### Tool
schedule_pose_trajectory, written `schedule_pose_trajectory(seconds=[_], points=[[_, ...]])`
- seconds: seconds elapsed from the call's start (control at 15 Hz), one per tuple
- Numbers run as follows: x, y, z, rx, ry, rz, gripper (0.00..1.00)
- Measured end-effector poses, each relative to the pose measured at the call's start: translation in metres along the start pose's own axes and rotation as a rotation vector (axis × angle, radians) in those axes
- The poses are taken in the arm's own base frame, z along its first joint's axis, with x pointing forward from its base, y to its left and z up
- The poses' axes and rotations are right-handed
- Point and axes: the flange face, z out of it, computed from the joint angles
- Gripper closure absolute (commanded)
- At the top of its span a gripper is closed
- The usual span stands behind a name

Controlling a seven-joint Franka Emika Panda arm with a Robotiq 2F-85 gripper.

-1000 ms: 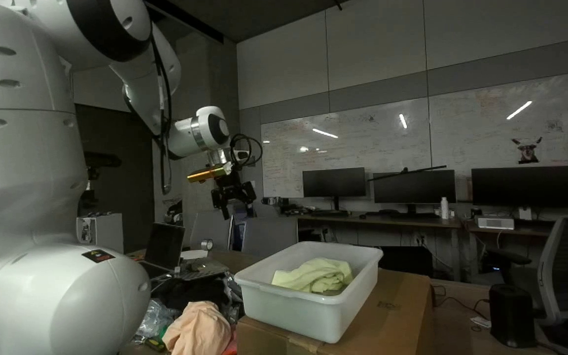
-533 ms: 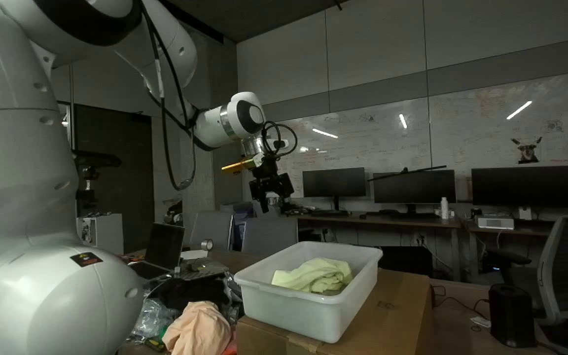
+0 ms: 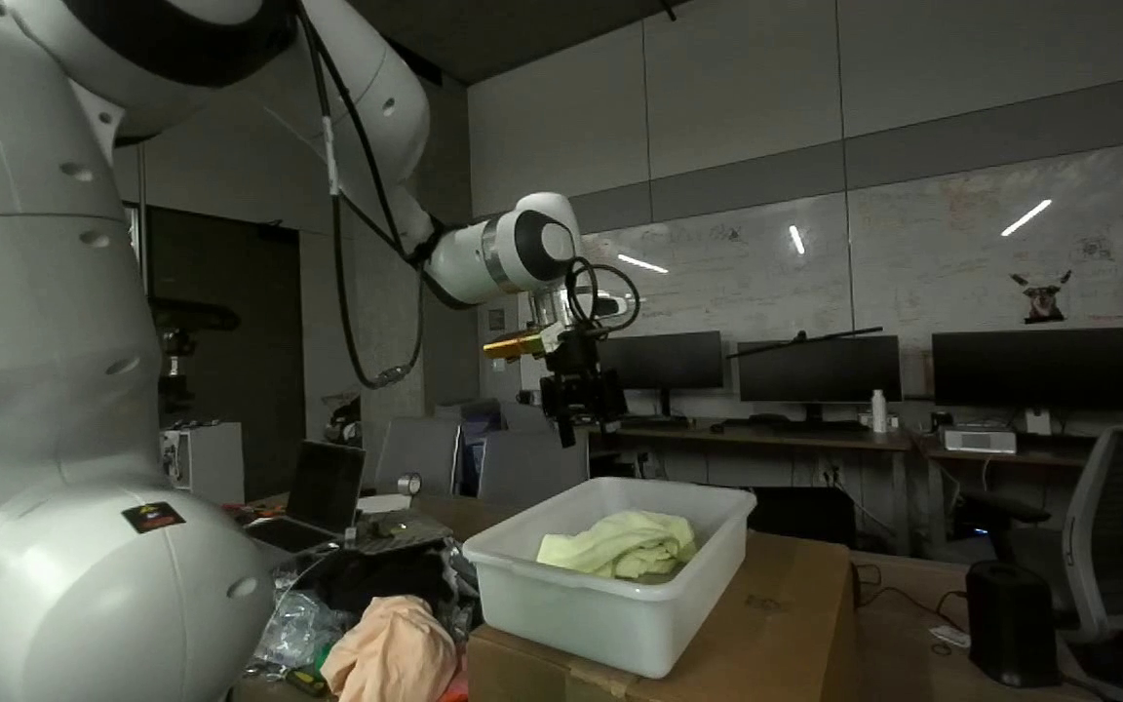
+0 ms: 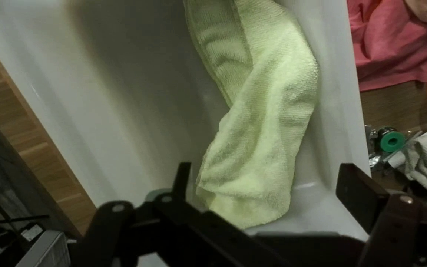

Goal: Remove the shirts from the white bin and put them on the table

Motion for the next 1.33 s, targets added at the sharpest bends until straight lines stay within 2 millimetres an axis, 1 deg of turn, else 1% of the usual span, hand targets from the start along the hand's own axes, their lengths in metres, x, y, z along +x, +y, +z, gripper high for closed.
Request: schedule_pose_trajectory(seconds=[0.27,0.47,0.6,0.73,1.0,1.33], points=[[0.004,0.002,0.030,0.027,-0.073,-0.015,0.00],[0.004,-0.001,0.051,0.021,-0.125,-0.105,0.00],[0.002,-0.001,0.060,0.010,-0.157,-0.182,0.00],[0.002,-0.001,0.066,-0.008,-0.176,-0.251,0.00],[0.004,-0.004,0.071,-0.040,-0.180,-0.364,0.00],[0.008,-0.016,0.073,-0.033,-0.163,-0.455,0.00]])
